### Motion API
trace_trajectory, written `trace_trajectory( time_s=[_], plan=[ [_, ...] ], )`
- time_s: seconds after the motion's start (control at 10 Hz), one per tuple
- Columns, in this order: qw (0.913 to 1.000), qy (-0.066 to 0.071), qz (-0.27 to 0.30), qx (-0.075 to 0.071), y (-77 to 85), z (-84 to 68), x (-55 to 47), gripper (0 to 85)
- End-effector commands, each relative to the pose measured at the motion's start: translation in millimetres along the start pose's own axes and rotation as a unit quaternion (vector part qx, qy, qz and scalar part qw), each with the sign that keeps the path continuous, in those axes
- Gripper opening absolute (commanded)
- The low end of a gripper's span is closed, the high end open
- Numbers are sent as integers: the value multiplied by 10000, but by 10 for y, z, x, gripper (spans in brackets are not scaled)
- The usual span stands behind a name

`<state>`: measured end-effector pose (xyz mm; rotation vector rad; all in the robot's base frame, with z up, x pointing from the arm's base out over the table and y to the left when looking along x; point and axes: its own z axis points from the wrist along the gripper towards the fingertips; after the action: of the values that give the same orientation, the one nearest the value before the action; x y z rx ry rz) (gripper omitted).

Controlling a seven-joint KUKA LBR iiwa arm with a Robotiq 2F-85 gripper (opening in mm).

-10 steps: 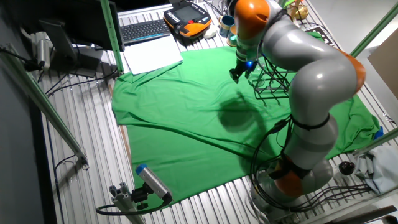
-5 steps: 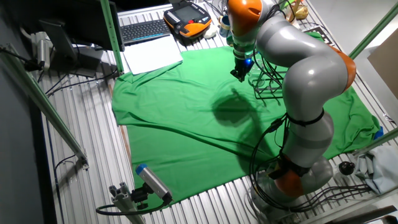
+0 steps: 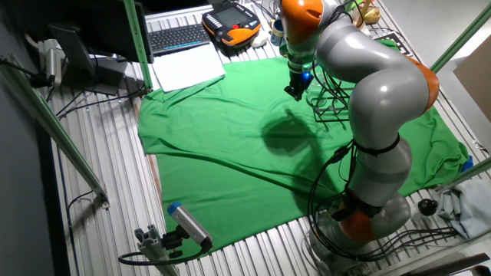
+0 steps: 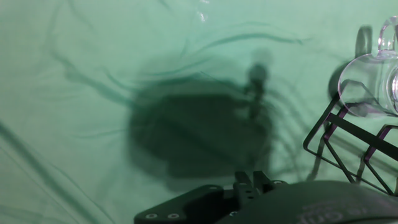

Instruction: Take the cup off the cup rack

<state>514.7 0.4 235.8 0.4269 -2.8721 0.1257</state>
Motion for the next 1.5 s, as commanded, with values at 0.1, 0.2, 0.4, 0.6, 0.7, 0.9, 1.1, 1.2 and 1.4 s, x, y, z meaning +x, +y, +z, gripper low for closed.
trace_trajectory(
  time_s=[0.1, 0.2, 0.4, 0.6, 0.7, 0.9, 1.1, 1.2, 1.4],
  plan=[
    [10000, 0, 49, 15, 1, 0, -1, 170],
    [10000, -7, 79, 18, 2, 0, -2, 170],
    [9999, -27, 158, 31, 2, 0, -1, 170],
    [10000, -22, 87, 22, 2, 0, -2, 170],
    [9999, -20, 96, 29, 2, 0, -2, 170],
    [9999, -20, 112, 29, 2, 0, -2, 170],
    [9999, -20, 119, 29, 2, 0, -2, 170],
    [9999, -20, 127, 29, 2, 0, -2, 170],
    [9999, -39, 108, 19, 2, 0, -2, 170]
  ],
)
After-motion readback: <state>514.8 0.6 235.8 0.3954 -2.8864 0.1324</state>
